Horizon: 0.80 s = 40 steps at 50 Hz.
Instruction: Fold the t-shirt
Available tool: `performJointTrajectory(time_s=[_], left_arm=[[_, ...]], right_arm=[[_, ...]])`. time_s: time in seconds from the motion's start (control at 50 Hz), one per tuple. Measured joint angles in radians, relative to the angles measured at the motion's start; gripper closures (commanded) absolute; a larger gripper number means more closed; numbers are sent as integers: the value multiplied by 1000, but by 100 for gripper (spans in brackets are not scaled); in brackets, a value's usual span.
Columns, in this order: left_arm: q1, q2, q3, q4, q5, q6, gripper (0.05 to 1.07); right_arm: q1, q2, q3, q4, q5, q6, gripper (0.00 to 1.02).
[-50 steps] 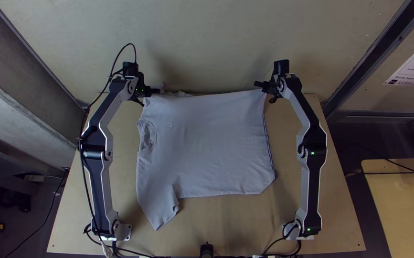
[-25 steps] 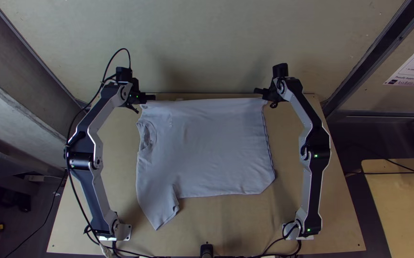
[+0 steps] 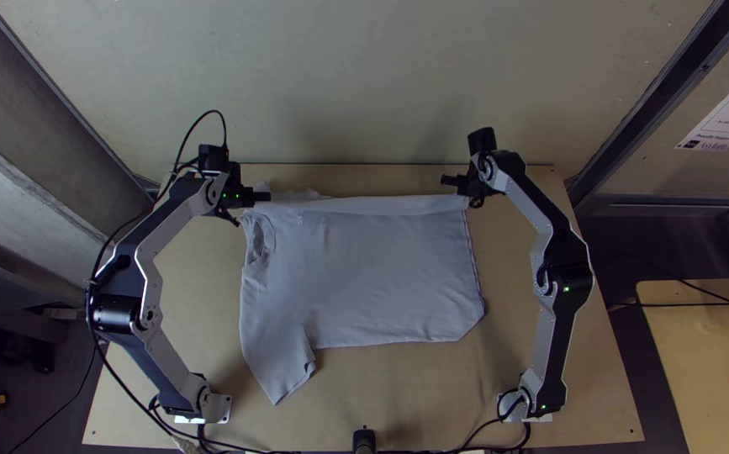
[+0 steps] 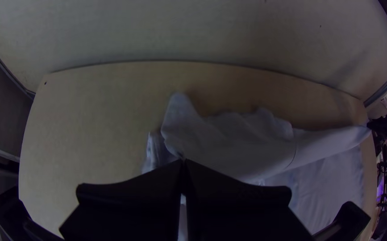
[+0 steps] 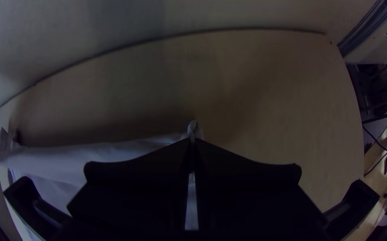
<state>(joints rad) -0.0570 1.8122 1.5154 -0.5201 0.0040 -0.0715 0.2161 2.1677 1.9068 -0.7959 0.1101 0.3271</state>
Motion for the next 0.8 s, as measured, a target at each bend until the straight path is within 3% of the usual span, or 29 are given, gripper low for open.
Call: performJointTrajectory(time_s=[0.8], left_arm=[[-16, -142, -333, 104, 3, 0, 104]], right_arm=[[13, -173, -358, 126, 30, 1, 100]])
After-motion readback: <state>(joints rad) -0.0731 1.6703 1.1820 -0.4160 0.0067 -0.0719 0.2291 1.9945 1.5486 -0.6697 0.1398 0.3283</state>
